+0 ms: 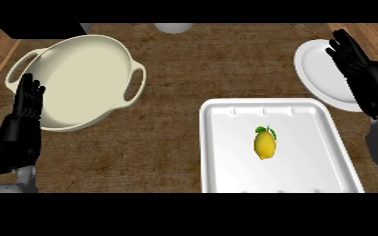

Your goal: Pick the lemon from the tray and place it in the plate

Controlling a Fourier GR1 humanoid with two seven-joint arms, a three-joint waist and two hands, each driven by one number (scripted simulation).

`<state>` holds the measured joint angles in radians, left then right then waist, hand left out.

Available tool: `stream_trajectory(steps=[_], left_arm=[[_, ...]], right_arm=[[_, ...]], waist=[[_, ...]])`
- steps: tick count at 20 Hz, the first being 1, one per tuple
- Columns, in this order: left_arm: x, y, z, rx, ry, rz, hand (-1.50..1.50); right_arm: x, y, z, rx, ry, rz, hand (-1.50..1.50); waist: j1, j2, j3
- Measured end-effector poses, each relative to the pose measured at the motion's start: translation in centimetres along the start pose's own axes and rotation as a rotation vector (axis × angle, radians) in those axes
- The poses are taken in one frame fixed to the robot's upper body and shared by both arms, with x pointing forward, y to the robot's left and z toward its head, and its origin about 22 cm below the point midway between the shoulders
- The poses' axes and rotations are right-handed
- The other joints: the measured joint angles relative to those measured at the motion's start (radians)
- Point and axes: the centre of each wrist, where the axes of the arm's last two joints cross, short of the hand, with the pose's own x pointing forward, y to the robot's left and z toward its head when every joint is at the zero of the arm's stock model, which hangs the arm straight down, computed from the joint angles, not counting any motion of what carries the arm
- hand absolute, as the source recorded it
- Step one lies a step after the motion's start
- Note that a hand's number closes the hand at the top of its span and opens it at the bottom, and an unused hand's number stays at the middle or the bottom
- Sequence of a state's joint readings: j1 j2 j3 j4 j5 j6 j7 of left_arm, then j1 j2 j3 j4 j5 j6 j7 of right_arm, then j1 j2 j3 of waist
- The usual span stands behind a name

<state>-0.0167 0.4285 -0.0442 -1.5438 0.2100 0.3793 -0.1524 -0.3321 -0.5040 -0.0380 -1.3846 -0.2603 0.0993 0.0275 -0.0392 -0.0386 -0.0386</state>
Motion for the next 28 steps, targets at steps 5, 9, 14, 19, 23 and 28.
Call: stream_trajectory(steps=[5, 9, 14, 19, 23, 28], left_arm=[[-1.1, 1.4, 0.6, -0.053, 0.030, -0.099, 0.00], [-2.5, 2.8, 2.0, -0.102, 0.100, -0.197, 0.00], [-3.5, 3.4, 3.1, -0.157, 0.139, -0.245, 0.00], [-3.9, 3.1, 3.7, -0.196, 0.145, -0.251, 0.00], [-3.9, 3.3, 3.4, -0.212, 0.136, -0.256, 0.00], [-3.7, 2.7, 3.4, -0.223, 0.120, -0.254, 0.00]], right_arm=[[0.3, 1.4, 0.6, -0.259, -0.091, -0.218, -1.50], [-1.2, 0.8, 2.5, -0.591, -0.074, -0.169, -1.50], [-1.8, 5.2, 4.4, -0.935, -0.180, -0.143, -1.50], [-0.9, 10.8, 7.6, -1.073, -0.244, -0.099, -1.50], [-0.9, 15.4, 11.3, -0.999, -0.168, -0.056, -1.50], [-2.6, 17.2, 15.8, -0.895, 0.041, 0.068, -1.50]], waist=[[-0.002, 0.018, 0.028], [-0.027, 0.022, 0.031], [-0.022, 0.021, 0.034], [-0.002, 0.023, 0.036], [0.013, 0.029, 0.035], [0.024, 0.036, 0.033]])
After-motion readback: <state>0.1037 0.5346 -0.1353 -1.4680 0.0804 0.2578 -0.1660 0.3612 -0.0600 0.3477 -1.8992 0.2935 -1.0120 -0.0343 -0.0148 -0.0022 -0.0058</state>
